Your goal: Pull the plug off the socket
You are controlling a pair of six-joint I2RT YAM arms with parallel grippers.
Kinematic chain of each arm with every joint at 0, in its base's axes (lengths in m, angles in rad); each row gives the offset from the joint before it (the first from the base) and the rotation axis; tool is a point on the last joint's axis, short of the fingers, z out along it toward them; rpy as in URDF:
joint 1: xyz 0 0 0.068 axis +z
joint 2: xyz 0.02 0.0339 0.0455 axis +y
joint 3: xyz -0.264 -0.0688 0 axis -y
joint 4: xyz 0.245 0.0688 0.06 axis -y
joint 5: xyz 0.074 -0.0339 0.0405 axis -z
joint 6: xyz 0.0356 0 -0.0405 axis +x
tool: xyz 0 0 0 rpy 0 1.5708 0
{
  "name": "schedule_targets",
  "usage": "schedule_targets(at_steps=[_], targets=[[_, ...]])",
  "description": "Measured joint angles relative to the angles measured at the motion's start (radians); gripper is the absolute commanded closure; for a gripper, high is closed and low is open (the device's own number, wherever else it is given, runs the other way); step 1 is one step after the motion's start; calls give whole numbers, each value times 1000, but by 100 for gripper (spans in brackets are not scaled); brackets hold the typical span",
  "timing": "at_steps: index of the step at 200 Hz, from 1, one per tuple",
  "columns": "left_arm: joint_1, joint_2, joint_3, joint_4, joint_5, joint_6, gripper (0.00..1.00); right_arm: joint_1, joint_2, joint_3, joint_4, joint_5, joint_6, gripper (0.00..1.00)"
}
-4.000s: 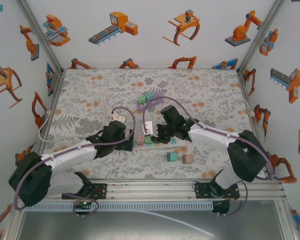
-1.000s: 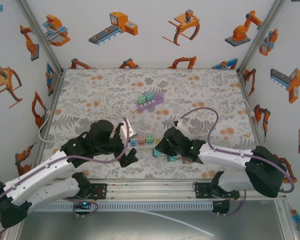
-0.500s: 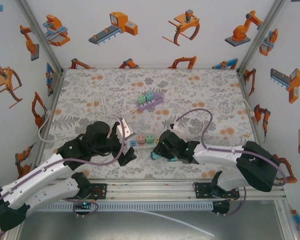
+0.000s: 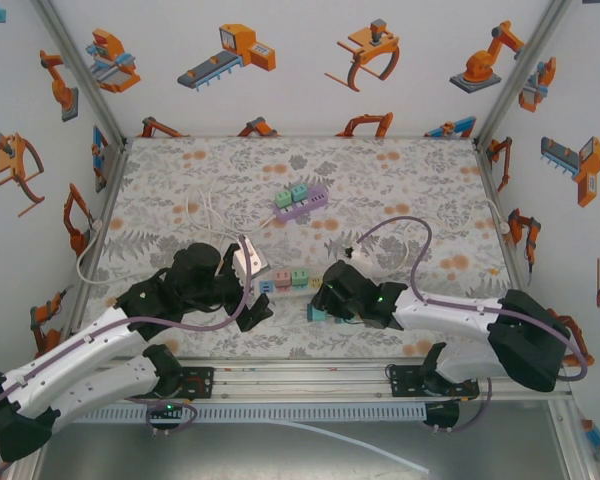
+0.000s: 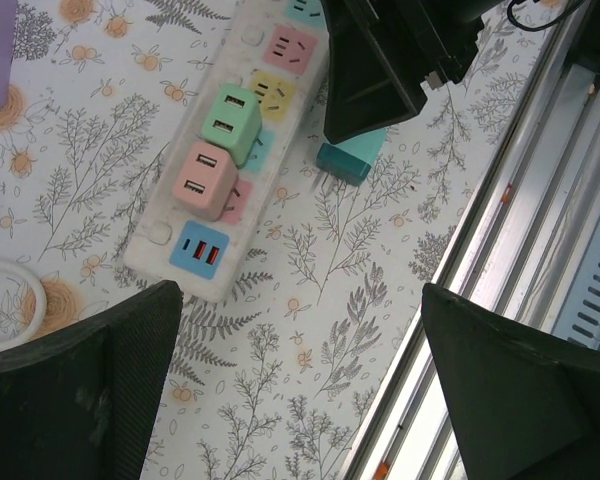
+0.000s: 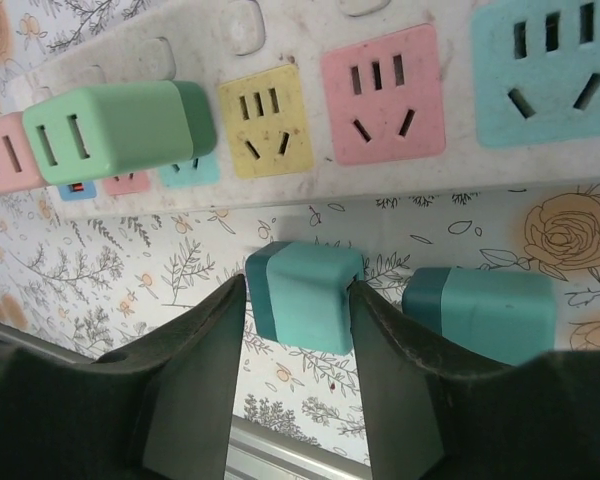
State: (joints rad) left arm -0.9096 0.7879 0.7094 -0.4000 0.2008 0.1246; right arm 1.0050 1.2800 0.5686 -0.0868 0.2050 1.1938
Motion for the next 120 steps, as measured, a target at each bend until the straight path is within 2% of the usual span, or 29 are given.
schedule_targets(at_steps=[32,72,93,120], targets=[[0,2,0,4,-26,-5,3,0,-50,0,-46,19,-24,53],[0,21,0,3,-177,-47,3,0,-168,0,-89,89,-104,53],[0,25,-2,4,-248,-75,3,0,-249,0,-92,153,-201,53],[0,25,-21,26,-325,-122,3,0,-353,-1,-58,228,-406,51]])
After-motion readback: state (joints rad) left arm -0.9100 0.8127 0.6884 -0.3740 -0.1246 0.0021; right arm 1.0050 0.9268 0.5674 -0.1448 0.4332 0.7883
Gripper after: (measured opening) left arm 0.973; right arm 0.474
